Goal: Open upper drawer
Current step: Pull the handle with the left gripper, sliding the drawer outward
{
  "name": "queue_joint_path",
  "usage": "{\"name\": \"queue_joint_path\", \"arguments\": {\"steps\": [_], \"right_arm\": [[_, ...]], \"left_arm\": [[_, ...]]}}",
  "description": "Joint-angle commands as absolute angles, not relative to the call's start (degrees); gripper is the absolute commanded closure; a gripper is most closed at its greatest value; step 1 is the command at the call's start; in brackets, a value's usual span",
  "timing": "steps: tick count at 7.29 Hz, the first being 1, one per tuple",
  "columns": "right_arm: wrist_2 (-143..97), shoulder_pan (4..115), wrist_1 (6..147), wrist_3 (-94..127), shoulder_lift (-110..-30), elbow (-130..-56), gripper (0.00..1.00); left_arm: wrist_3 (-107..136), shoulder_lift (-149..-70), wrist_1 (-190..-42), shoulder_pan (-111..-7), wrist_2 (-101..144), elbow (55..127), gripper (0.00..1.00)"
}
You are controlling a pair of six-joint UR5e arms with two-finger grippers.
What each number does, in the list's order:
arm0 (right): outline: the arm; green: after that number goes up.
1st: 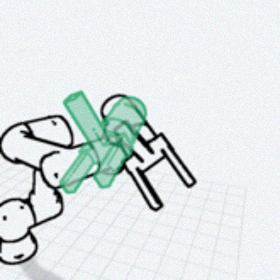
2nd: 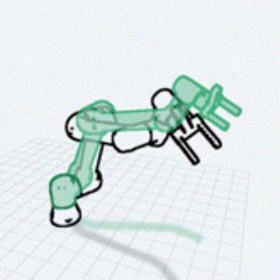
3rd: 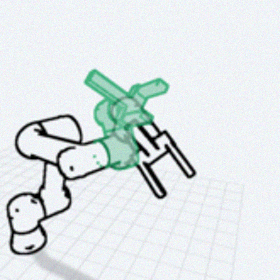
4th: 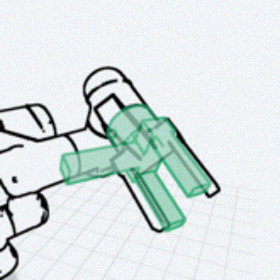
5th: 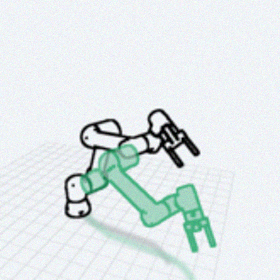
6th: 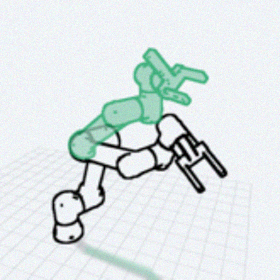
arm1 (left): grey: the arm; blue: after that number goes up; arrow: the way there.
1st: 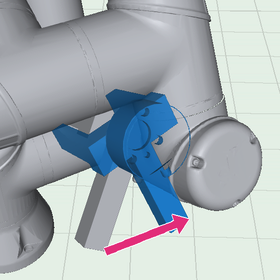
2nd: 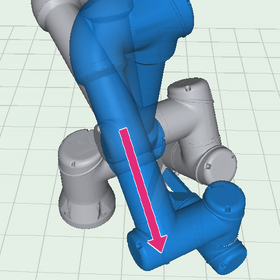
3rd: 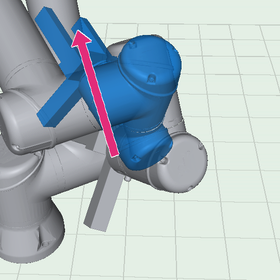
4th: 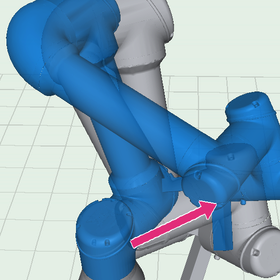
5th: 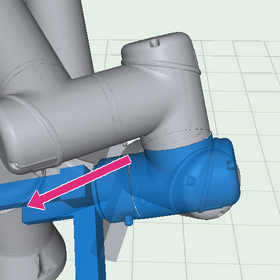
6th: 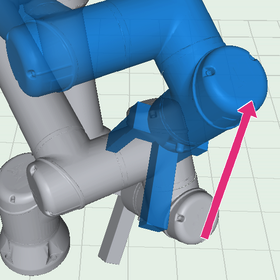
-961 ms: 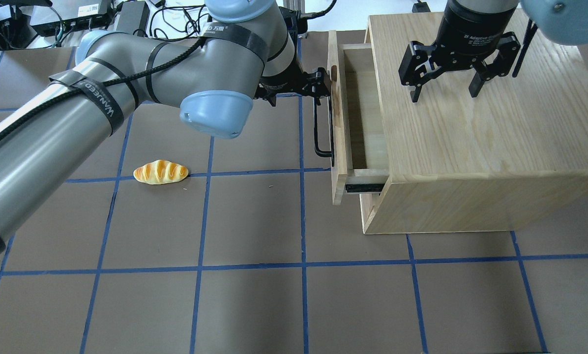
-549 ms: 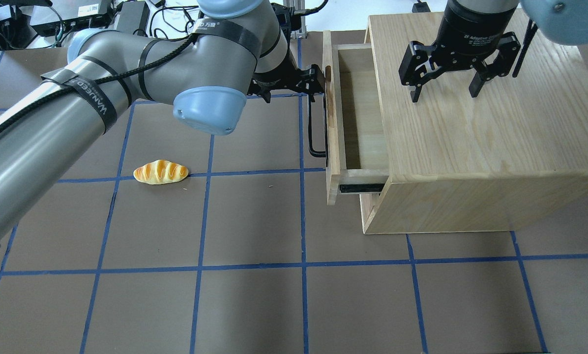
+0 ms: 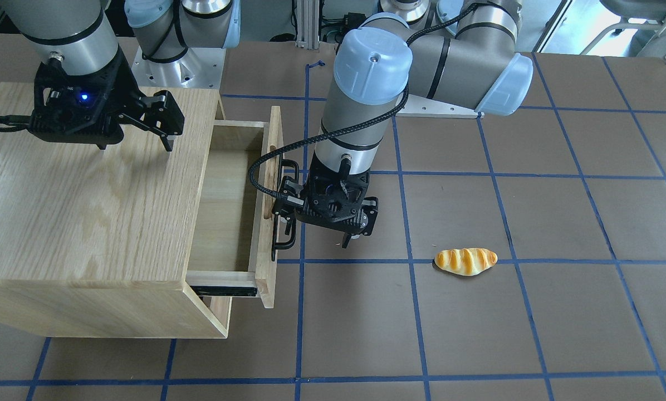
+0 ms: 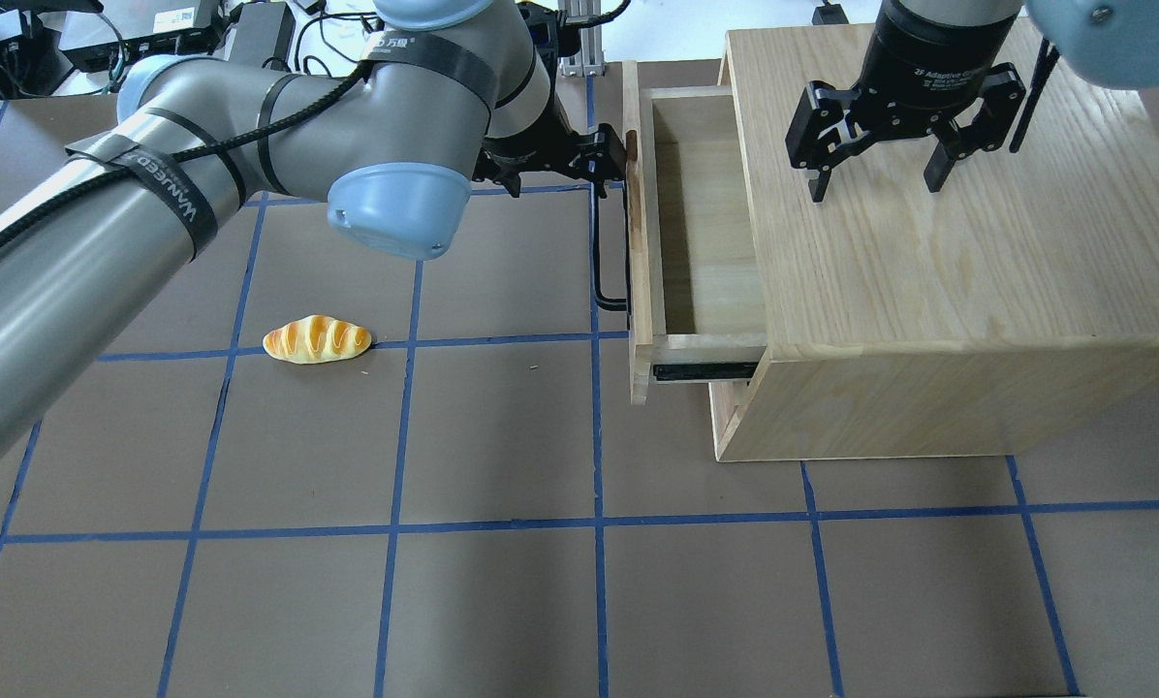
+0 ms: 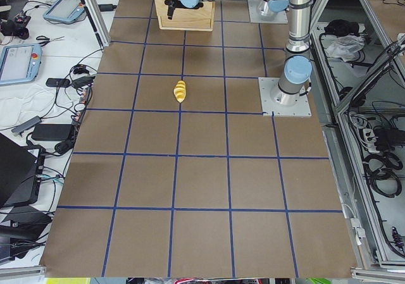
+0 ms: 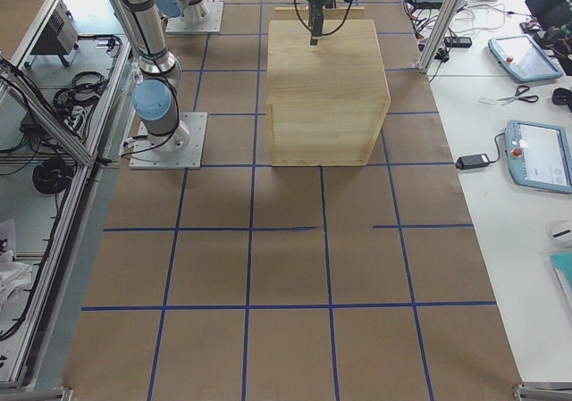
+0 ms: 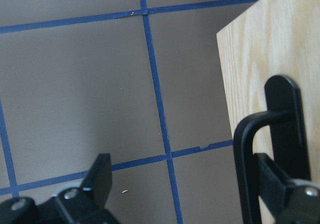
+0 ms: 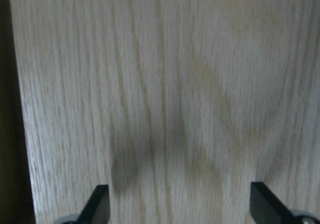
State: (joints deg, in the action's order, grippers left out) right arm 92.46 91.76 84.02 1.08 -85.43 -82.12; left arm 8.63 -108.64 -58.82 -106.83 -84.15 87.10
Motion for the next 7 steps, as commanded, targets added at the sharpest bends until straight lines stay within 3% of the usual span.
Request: {"name": "queue_joint_path", "arguments": {"steps": [1,7], "right_arm": [[92.5,91.8,84.0,1.1,-85.4,-82.1,0.0],[92.5,91.8,84.0,1.1,-85.4,-82.1,0.0]], "left_arm": [[7.2,-108.6,-59.1,-106.7,-85.2,87.1,0.0],[4.8,-108.3,-59.8,-105.3,-85.3,87.0,0.0]]}}
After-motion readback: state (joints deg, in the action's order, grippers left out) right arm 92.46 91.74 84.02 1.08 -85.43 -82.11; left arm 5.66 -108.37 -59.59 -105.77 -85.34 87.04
